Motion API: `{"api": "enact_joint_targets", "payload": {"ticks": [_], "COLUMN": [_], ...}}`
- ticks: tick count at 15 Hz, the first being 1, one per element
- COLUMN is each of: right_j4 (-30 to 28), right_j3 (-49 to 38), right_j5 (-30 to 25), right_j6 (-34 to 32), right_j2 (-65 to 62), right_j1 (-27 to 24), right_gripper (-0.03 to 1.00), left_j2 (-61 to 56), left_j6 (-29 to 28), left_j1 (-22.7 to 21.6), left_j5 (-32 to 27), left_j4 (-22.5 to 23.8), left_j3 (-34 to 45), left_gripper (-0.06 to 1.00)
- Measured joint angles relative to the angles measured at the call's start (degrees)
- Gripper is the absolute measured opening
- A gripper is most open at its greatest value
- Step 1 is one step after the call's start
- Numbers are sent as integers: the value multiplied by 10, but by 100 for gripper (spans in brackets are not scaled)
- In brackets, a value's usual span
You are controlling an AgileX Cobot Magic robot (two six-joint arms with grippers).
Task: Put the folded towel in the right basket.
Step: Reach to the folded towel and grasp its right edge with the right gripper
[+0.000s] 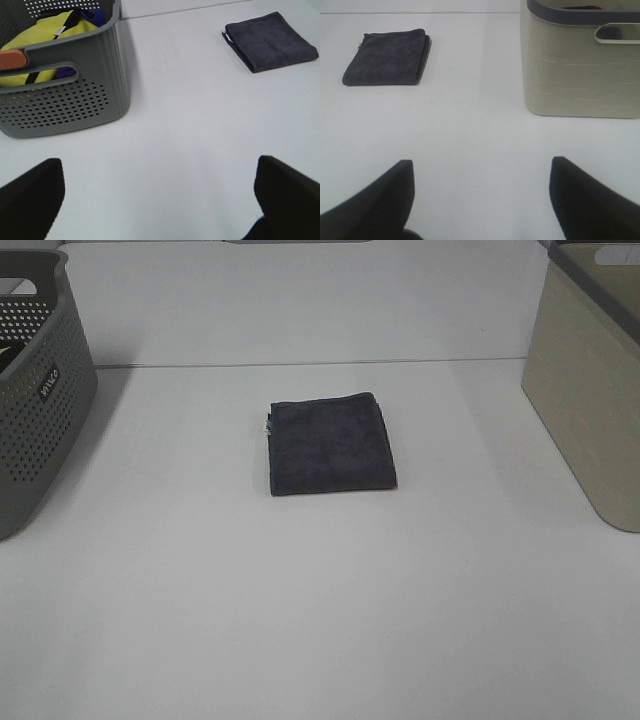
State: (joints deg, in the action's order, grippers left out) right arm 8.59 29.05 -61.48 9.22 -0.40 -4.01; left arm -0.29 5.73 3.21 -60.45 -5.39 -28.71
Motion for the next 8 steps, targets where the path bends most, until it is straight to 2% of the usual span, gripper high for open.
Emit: {"api": "enact_joint_targets", "payload": {"ticks": [8], "right_j4": [0], "right_j3": [0], "right_j5": [0], "right_j6": [0], "right_j2": [0], "right_j1": [0], "right_gripper": [71], "left_j2": [0], "left_j6": [0], "left_j1": [0], "left_j5": [0], "left_j4": [0], "left_j3": [0], "left_gripper": [98]}}
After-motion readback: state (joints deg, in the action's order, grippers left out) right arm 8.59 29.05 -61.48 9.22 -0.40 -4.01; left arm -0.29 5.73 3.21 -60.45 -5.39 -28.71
